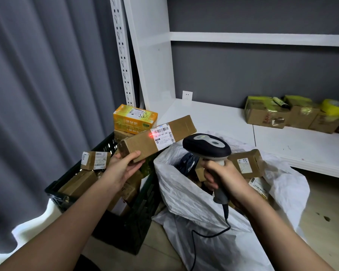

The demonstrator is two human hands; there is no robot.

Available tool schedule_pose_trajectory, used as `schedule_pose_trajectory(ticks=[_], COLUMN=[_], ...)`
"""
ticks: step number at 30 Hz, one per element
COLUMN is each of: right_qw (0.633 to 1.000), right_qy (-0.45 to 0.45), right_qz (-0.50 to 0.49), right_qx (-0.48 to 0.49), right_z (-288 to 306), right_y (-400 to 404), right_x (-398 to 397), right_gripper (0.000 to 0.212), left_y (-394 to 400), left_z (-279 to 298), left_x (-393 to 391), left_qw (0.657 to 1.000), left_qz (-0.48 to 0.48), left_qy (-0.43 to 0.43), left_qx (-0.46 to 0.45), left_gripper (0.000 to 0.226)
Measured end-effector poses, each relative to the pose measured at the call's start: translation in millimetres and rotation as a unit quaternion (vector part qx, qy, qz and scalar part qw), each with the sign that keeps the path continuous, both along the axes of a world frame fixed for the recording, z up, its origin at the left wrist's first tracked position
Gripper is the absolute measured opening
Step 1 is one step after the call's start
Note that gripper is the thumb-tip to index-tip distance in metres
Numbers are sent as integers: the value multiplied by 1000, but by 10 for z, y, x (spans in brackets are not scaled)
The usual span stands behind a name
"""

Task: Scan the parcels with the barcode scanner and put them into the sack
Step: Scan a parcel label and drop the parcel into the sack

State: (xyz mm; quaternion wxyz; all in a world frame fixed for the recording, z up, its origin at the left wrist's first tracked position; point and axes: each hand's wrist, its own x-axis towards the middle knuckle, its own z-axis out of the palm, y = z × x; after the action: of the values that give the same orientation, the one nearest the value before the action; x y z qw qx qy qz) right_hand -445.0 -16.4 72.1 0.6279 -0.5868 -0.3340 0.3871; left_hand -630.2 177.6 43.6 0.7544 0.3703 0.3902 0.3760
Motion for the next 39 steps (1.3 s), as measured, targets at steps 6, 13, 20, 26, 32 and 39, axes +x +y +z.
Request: schedule_pose_trajectory(ticks=[6,13,20,26,32,39], right_qw=[999,977,954,950,944,955], right_qy=[28,66,113,139,171,150], right_qz=[-25,-192,-264,-260,-262,-236], right_qx=[24,65,86,105,105,93], right_z=[25,153,124,167,178,153], right_y=[-73,-446,-745,-812,-745,-549], right_x=[77,546,906,992,985,829], right_gripper=[15,15,11,16,15,15], left_y=[-90,-455,-732,-561,-577,-592], left_z=[13,13,-191,-412,-459,-515], left_x=[46,341,1133,1760,2149,1934], left_qw=[1000,992,976,940,919,846], left_qz=[-10,-20,36,-21,-120,-318], left_qy=[-2,68,159,299,369,428], left_qx=[-11,105,142,161,66,15], left_gripper=[39,35,70,105,81,69])
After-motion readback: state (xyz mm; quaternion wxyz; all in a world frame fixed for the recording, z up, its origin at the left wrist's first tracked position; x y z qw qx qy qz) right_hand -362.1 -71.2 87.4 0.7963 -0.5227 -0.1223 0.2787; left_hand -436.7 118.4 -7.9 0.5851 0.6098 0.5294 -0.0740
